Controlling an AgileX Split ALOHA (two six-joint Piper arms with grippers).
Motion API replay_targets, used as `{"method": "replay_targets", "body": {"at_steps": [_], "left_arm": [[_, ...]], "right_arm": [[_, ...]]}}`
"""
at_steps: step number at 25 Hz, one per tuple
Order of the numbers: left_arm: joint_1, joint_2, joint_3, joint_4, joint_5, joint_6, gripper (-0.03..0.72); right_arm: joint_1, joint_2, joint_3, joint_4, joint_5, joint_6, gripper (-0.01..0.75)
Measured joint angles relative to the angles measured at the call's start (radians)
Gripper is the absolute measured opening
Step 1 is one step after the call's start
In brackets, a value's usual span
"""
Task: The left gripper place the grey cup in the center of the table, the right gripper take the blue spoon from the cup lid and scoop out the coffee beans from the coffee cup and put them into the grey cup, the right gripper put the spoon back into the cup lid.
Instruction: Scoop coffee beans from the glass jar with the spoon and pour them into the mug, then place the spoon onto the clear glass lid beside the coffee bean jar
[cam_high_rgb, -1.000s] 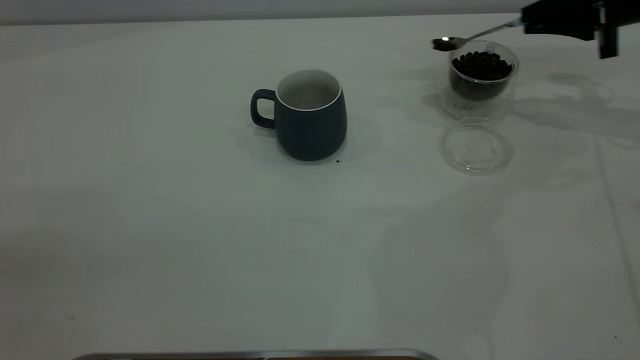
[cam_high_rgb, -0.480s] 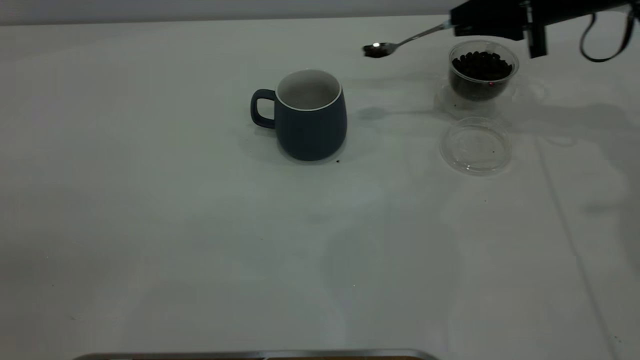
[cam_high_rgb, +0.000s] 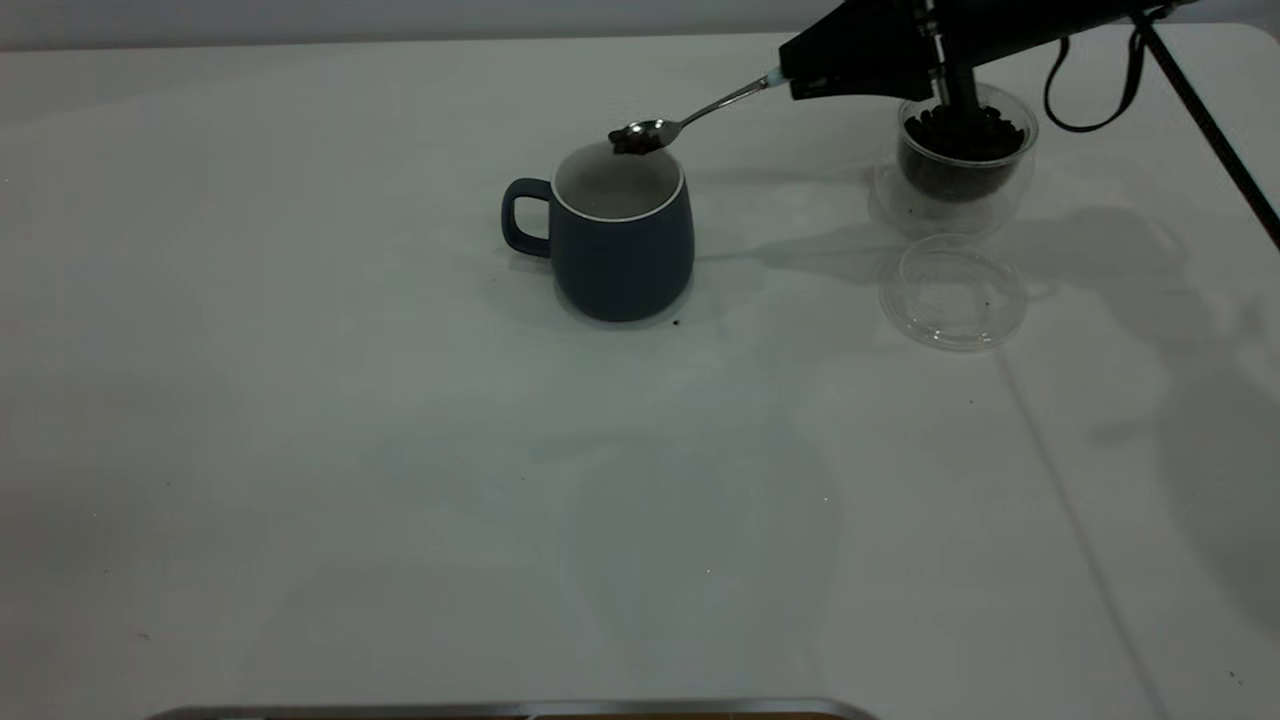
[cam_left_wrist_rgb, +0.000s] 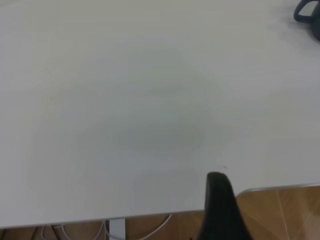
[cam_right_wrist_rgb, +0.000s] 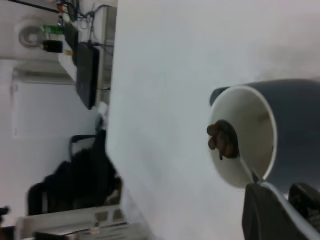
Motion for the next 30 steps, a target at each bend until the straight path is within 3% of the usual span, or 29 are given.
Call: {"method": "replay_targets", "body": {"at_steps": [6, 17, 25, 30], "left_arm": [[0.000, 0.000, 0.000, 0.000, 0.000, 0.000, 0.555], [0.000, 0.000, 0.000, 0.000, 0.000, 0.000, 0.555], [0.000, 0.000, 0.000, 0.000, 0.000, -0.001, 0.555], [0.000, 0.000, 0.000, 0.000, 0.000, -0.001, 0.555]], "right_arm": [[0.018, 0.000, 0.000, 0.011, -0.090, -0.127, 0.097], [0.031, -0.107, 0.000, -0.056, -0.132, -0.454, 0.097], [0.030, -0.218, 0.000, -0.262, -0.123, -0.431, 0.098], [-0.035, -0.299, 0.002, -0.407, -0.003, -0.336, 0.098]]}}
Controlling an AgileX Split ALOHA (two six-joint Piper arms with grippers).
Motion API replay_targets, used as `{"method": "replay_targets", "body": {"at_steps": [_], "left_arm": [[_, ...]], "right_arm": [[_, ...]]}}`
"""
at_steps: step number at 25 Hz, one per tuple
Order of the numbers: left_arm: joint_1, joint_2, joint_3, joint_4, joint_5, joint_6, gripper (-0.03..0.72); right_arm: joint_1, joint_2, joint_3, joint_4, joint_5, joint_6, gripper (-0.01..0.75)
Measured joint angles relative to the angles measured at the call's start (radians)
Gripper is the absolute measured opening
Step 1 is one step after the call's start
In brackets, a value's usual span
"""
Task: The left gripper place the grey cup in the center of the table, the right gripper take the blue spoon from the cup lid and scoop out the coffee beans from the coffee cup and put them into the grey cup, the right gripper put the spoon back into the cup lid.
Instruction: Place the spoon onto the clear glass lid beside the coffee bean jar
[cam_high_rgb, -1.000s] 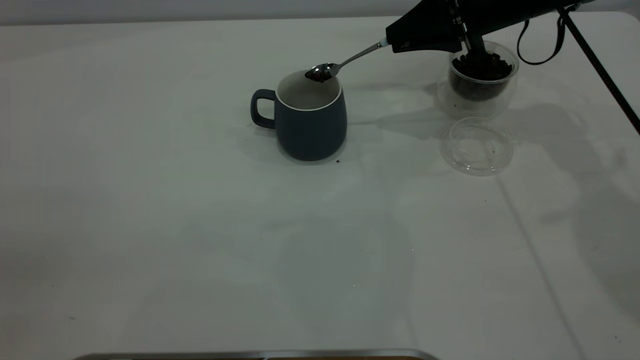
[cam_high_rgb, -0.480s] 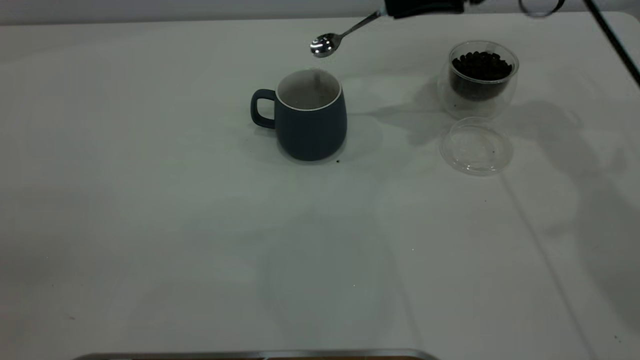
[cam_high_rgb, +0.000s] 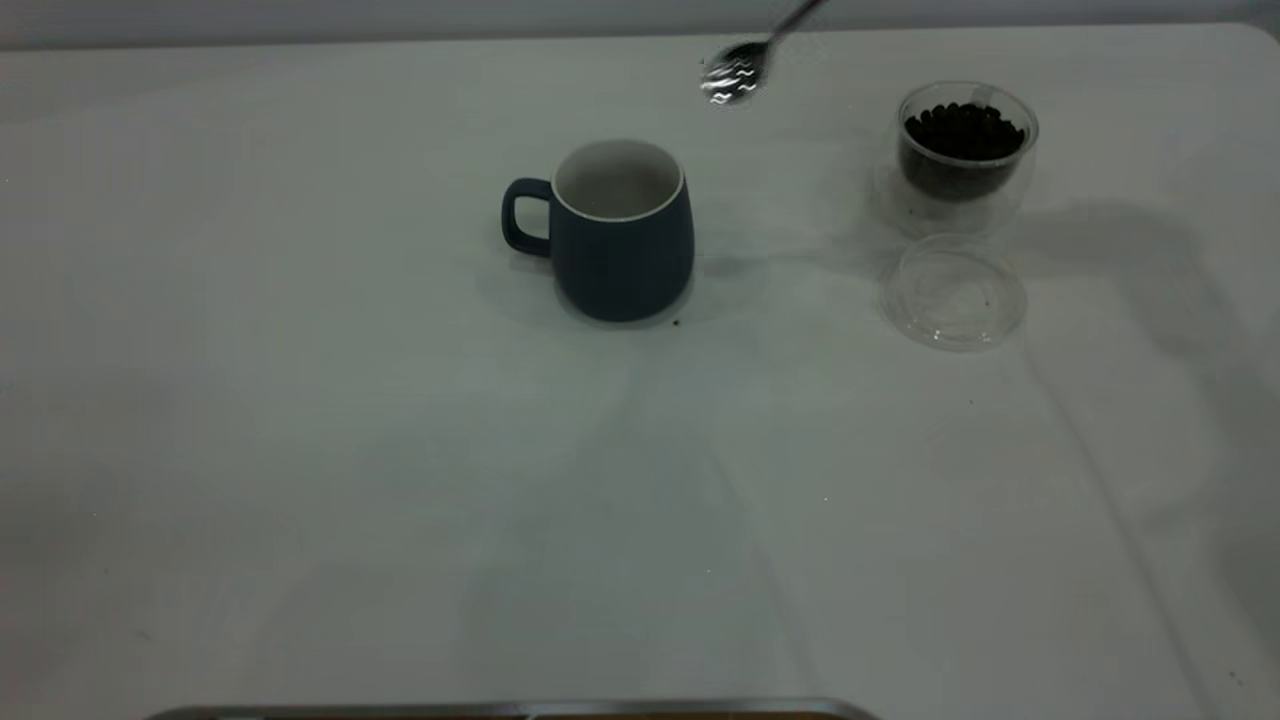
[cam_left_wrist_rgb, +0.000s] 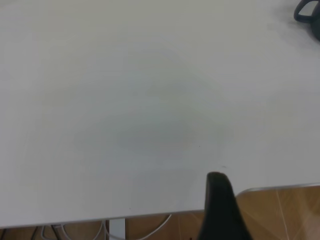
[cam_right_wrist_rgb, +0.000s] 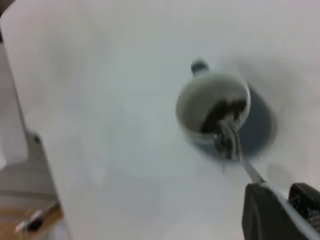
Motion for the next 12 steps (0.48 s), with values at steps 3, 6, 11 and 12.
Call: {"method": "replay_targets", "body": {"at_steps": [3, 6, 11, 12], "left_arm": [[0.000, 0.000, 0.000, 0.000, 0.000, 0.000, 0.555], [0.000, 0.000, 0.000, 0.000, 0.000, 0.000, 0.555], [0.000, 0.000, 0.000, 0.000, 0.000, 0.000, 0.555], [0.000, 0.000, 0.000, 0.000, 0.000, 0.000, 0.555]], "right_arm": [[-0.080, -0.024, 0.026, -0.065, 0.039, 0.037, 0.099], [-0.163, -0.024, 0.086, -0.100, 0.032, 0.046, 0.099], [-0.246, 0.015, 0.165, -0.106, -0.043, 0.045, 0.099], [-0.250, 0.035, 0.166, -0.102, -0.059, 0.045, 0.099]]}}
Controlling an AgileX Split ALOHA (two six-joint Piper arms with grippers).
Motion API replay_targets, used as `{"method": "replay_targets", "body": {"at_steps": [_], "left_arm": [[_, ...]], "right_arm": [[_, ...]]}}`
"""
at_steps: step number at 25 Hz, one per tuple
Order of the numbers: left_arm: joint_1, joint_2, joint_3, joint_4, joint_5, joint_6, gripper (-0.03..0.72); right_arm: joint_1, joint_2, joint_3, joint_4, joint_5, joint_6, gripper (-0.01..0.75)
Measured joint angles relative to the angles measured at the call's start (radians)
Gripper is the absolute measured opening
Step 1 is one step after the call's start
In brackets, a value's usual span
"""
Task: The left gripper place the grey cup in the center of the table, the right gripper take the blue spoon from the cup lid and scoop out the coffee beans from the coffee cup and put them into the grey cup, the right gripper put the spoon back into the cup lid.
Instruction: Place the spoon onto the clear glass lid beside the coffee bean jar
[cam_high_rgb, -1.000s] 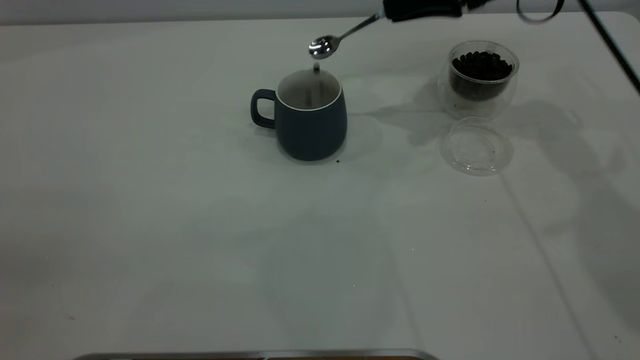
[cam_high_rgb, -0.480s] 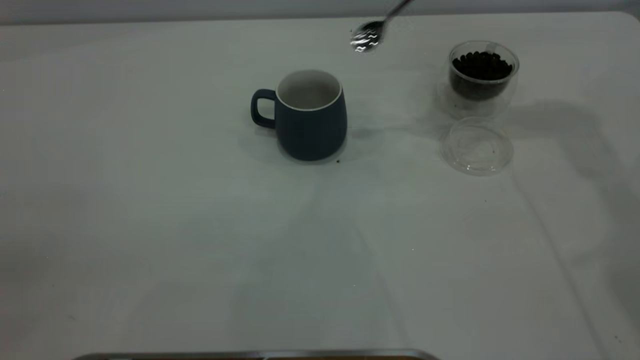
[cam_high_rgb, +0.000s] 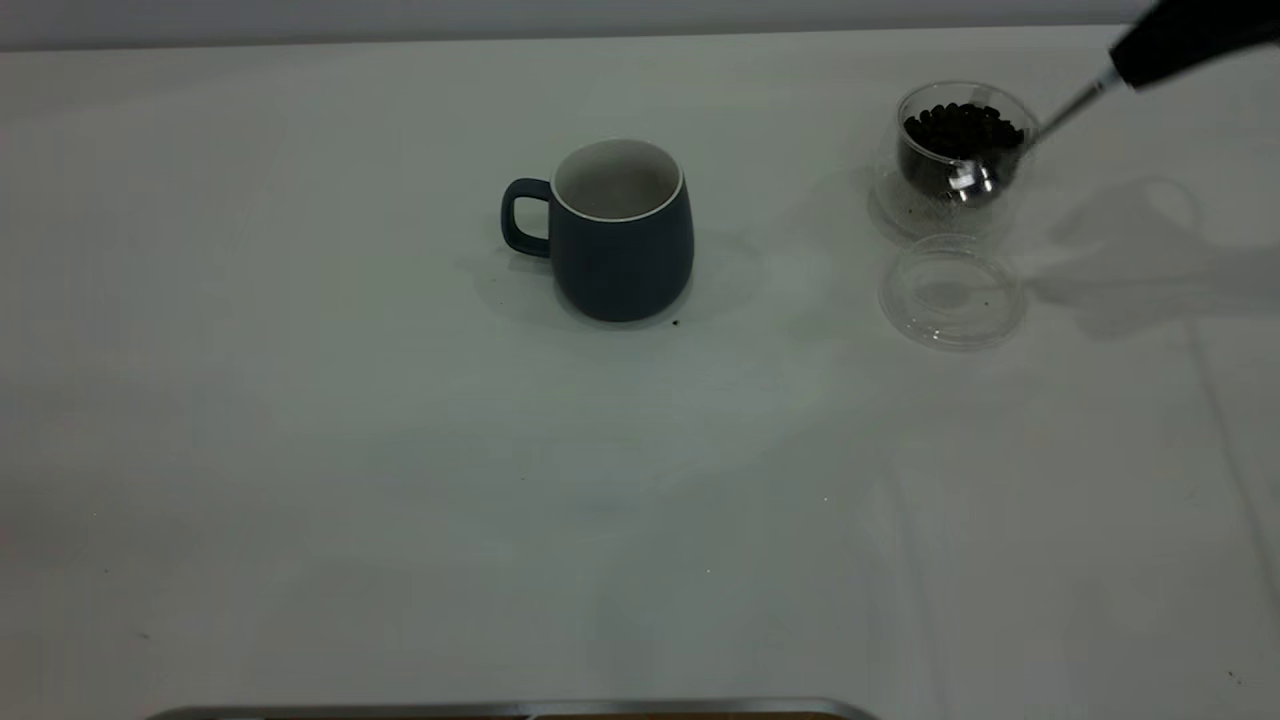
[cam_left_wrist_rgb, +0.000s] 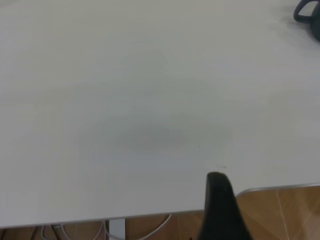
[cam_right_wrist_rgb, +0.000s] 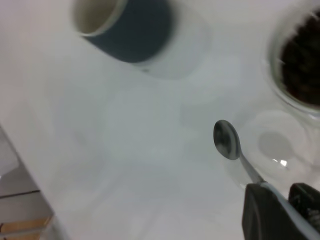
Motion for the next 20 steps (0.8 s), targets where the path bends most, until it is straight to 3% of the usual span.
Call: {"method": "replay_targets", "body": {"at_steps": [8, 20], "left_arm": [[0.000, 0.000, 0.000, 0.000, 0.000, 0.000, 0.555], [0.000, 0.000, 0.000, 0.000, 0.000, -0.001, 0.555]], "right_arm": [[-0.002, 0.175, 0.002, 0.050, -0.122, -0.001, 0.099], [-0.003, 0.264, 0.002, 0.214, -0.114, -0.010, 0.111]]}}
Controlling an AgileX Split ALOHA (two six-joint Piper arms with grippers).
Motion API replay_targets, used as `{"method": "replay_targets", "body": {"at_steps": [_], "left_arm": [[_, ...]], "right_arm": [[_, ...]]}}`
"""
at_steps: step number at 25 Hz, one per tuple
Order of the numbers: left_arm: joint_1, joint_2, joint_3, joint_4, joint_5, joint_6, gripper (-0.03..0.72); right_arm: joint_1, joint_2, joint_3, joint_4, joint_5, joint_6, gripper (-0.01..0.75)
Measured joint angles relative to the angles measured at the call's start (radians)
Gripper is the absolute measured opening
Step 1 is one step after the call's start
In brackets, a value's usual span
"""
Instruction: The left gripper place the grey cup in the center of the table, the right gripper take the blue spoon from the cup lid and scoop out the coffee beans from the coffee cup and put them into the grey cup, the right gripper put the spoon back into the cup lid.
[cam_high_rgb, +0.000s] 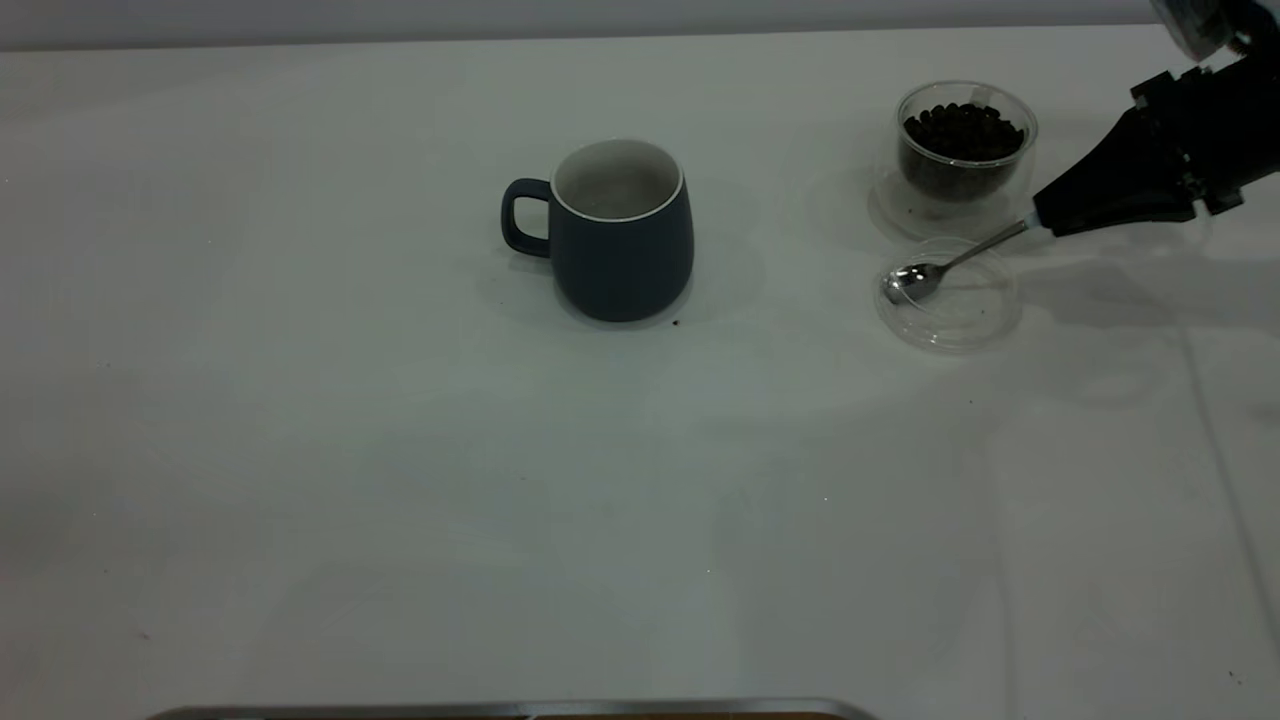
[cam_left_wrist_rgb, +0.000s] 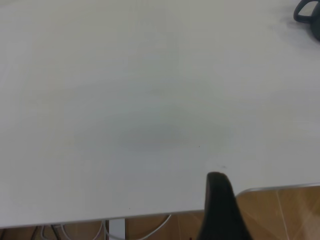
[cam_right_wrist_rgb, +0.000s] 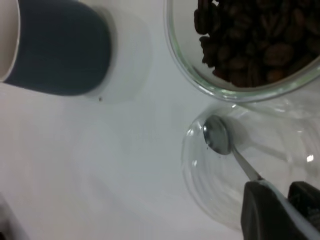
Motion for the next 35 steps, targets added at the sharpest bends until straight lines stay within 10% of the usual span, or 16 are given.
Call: {"method": "replay_targets", "body": {"at_steps": [25, 35], "left_arm": [[0.000, 0.000, 0.000, 0.000, 0.000, 0.000, 0.555], [0.000, 0.000, 0.000, 0.000, 0.000, 0.000, 0.555]], "right_arm": [[0.001, -0.054, 0.000, -0.086, -0.206, -0.007, 0.576], [0.049, -0.440, 0.025, -0.241, -0.139, 0.095, 0.582]]}}
